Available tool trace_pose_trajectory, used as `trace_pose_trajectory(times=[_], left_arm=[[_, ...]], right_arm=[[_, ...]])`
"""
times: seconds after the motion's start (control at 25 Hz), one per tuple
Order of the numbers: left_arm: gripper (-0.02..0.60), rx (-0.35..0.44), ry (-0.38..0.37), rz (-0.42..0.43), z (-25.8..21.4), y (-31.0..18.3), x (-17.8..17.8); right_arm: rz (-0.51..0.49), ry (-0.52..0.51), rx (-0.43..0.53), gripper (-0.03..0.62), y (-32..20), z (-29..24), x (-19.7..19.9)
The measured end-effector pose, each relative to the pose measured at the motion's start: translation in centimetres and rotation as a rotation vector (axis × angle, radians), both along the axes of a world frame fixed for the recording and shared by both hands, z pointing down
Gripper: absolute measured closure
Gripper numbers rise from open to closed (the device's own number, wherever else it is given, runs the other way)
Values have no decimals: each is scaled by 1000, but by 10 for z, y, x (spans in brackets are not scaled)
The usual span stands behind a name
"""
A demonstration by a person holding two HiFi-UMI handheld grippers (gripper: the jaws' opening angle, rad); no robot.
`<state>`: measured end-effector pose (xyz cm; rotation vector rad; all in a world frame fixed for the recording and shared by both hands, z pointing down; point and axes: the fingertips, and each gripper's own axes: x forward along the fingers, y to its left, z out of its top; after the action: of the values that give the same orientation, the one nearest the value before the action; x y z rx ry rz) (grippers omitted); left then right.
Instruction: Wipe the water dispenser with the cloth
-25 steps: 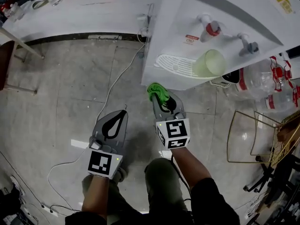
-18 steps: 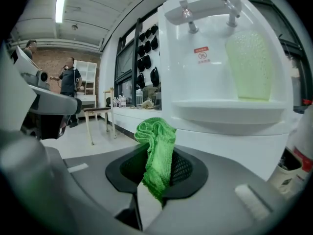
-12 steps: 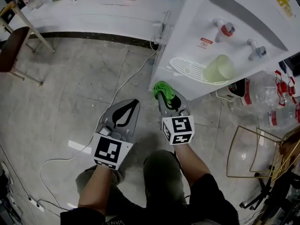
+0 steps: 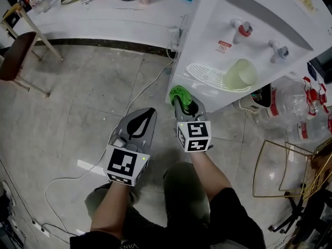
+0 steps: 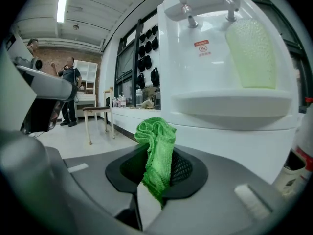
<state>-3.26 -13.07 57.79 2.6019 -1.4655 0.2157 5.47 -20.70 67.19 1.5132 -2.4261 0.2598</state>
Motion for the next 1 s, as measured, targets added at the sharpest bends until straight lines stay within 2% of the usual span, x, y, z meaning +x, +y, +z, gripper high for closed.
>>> trace_pose_trajectory(times=[0.28, 0.4, 0.56, 0.68, 1.0], left_arm=[[580, -14, 7, 14, -3, 6, 6], [580, 12, -20, 32, -9, 8, 7], [580, -16, -31, 28, -2, 10, 5], [578, -26, -47, 45, -3, 11, 12], [578, 0, -58, 92, 2, 7, 31]], right_arm=[[16, 73, -14, 499, -32, 5, -5], [21, 68, -4, 499, -35, 3, 0], [31, 42, -15, 497, -30, 3, 18], [68, 32, -27, 497, -25, 2, 48], [229, 80, -67, 496, -9, 5, 174]])
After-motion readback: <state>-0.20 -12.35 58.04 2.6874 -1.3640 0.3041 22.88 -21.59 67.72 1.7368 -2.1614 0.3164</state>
